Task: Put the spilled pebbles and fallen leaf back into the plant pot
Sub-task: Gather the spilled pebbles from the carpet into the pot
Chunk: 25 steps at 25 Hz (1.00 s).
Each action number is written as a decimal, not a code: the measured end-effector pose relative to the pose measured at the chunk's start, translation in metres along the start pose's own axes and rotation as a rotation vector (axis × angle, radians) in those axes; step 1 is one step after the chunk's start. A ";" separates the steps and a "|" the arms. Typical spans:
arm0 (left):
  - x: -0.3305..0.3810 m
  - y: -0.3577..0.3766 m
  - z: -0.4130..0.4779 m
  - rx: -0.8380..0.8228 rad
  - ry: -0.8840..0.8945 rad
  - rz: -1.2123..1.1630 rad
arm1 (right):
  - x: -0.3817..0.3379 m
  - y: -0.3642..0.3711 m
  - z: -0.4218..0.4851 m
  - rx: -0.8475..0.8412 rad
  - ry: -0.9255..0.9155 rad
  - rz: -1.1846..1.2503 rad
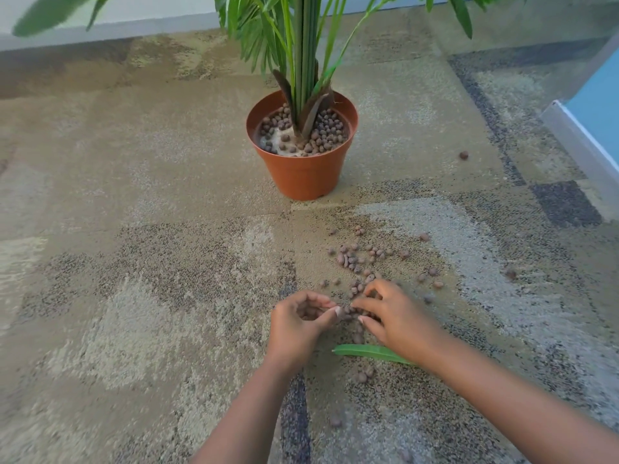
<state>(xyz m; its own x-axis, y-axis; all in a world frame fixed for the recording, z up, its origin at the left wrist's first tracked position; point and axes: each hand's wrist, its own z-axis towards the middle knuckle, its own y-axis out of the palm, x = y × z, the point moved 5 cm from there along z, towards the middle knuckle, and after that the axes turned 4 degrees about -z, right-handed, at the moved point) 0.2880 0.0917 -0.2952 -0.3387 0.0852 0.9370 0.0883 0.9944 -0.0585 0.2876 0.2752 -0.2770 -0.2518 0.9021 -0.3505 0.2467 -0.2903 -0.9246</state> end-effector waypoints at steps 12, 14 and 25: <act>-0.002 -0.012 0.019 0.120 -0.007 0.239 | 0.034 -0.037 0.006 -0.006 0.372 0.625; -0.005 -0.015 0.018 0.108 0.012 0.192 | 0.032 -0.067 0.025 0.030 0.389 0.699; -0.015 -0.029 0.020 0.039 -0.043 -0.011 | -0.032 -0.196 0.191 0.500 0.014 0.532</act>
<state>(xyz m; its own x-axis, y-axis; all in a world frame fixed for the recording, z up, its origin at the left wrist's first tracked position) 0.2721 0.0624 -0.3147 -0.3796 0.0764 0.9220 0.0484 0.9969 -0.0626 0.0687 0.2423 -0.1135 -0.2037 0.6015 -0.7725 -0.1256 -0.7985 -0.5887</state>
